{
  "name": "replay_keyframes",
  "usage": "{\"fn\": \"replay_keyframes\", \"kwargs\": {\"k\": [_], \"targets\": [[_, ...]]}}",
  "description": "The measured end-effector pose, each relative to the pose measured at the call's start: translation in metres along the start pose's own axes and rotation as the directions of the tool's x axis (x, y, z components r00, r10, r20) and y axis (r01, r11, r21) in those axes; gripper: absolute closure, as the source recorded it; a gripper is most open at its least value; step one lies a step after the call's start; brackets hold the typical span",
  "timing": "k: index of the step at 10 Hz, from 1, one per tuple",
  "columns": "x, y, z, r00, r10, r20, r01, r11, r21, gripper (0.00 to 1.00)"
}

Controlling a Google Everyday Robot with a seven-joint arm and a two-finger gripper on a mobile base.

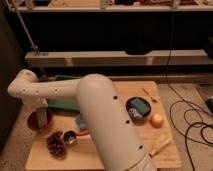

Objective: Place eraser in paper cup

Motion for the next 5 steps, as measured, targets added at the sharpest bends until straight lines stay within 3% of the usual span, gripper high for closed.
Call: {"fn": "replay_keyframes", "kwargs": {"k": [5], "targets": [[0.029,0.033,-0.078,0.997,0.035,-0.071,-0.04,0.997,-0.073,0.81]]}}
